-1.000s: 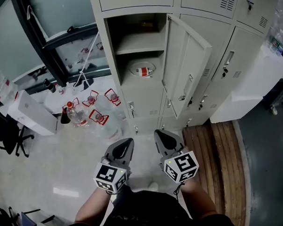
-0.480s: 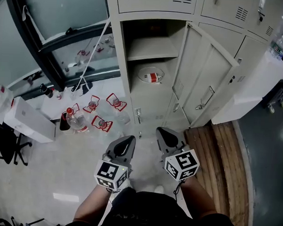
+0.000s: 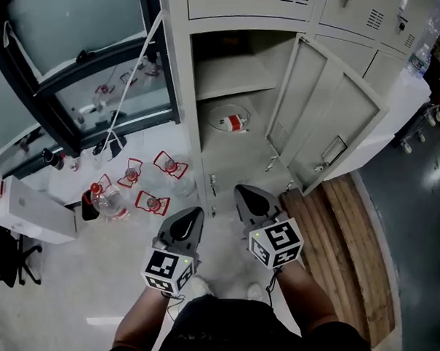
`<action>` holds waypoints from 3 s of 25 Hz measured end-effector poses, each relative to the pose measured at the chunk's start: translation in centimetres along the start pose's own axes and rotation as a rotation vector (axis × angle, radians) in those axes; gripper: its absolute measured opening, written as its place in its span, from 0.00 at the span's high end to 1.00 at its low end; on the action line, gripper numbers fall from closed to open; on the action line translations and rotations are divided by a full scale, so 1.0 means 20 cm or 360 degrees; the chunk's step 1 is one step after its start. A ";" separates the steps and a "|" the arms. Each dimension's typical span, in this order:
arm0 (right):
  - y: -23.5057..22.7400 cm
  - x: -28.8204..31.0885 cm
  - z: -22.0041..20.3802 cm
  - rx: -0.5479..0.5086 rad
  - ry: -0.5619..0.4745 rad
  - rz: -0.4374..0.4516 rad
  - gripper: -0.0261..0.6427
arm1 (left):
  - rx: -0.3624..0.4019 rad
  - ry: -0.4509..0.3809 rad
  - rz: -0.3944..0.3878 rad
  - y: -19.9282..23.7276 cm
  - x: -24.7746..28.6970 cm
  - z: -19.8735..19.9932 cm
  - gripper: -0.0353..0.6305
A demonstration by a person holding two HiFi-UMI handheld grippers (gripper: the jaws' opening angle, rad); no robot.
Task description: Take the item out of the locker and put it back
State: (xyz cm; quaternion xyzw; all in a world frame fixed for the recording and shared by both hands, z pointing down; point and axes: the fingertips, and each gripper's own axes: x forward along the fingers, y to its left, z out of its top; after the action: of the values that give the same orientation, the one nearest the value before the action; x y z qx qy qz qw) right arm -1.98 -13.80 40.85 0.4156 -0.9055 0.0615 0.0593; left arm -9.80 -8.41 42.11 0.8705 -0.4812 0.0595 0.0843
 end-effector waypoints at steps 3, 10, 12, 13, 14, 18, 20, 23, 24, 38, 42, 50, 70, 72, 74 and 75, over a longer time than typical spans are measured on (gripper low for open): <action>0.00 0.07 0.02 0.0005 -0.0010 -0.0066 0.97 | 0.0001 0.0001 -0.0055 0.06 0.01 0.00 0.94; 0.00 0.17 0.07 0.0055 -0.0045 -0.0207 0.97 | 0.0042 -0.0011 -0.0179 0.16 0.02 0.04 0.94; 0.00 0.19 0.08 0.0049 -0.0051 -0.0245 0.97 | 0.0052 -0.0018 -0.0203 0.17 0.02 0.05 0.94; -0.01 0.20 0.08 0.0044 -0.0052 -0.0261 0.97 | 0.0052 -0.0021 -0.0210 0.18 0.02 0.06 0.94; -0.02 0.21 0.09 0.0040 -0.0050 -0.0273 0.97 | 0.0047 -0.0026 -0.0216 0.19 0.02 0.06 0.94; -0.05 0.26 0.08 0.0036 -0.0028 -0.0287 0.97 | 0.0024 -0.0042 -0.0222 0.21 0.04 0.07 0.94; -0.08 0.28 0.07 0.0035 -0.0020 -0.0294 0.97 | 0.0019 -0.0040 -0.0223 0.21 0.06 0.07 0.94; -0.14 0.32 0.07 0.0035 -0.0023 -0.0306 0.97 | 0.0014 -0.0034 -0.0218 0.21 0.10 0.06 0.94; -0.16 0.33 0.06 0.0035 -0.0025 -0.0308 0.97 | 0.0014 -0.0033 -0.0213 0.22 0.12 0.06 0.94; -0.57 0.66 -0.05 0.0052 0.0122 -0.0262 0.79 | 0.0009 -0.0022 -0.0127 0.24 0.47 0.09 0.94; -0.69 0.78 -0.13 0.0044 0.0207 -0.0292 0.73 | 0.0000 -0.0009 -0.0111 0.26 0.55 0.08 0.94; -0.86 0.97 -0.27 -0.0015 0.0389 -0.0333 0.62 | -0.0021 0.0020 -0.0083 0.30 0.65 0.06 0.94; -1.05 1.24 -0.43 -0.0029 0.0754 -0.0430 0.48 | -0.0057 0.0041 -0.0034 0.39 0.74 0.03 0.94; -1.06 1.25 -0.43 -0.0037 0.0774 -0.0442 0.48 | -0.0058 0.0038 -0.0035 0.39 0.74 0.03 0.94; -1.07 1.27 -0.44 -0.0062 0.0783 -0.0454 0.49 | -0.0059 0.0038 -0.0033 0.40 0.74 0.03 0.94; -1.07 1.27 -0.45 -0.0075 0.0791 -0.0466 0.50 | -0.0061 0.0038 -0.0031 0.41 0.74 0.03 0.94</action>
State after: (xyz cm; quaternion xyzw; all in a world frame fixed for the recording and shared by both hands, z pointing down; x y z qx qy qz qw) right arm -1.63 -45.17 55.09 0.5126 -0.7948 0.1310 0.2973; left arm -8.90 -25.11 45.01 0.8726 -0.4727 0.0597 0.1074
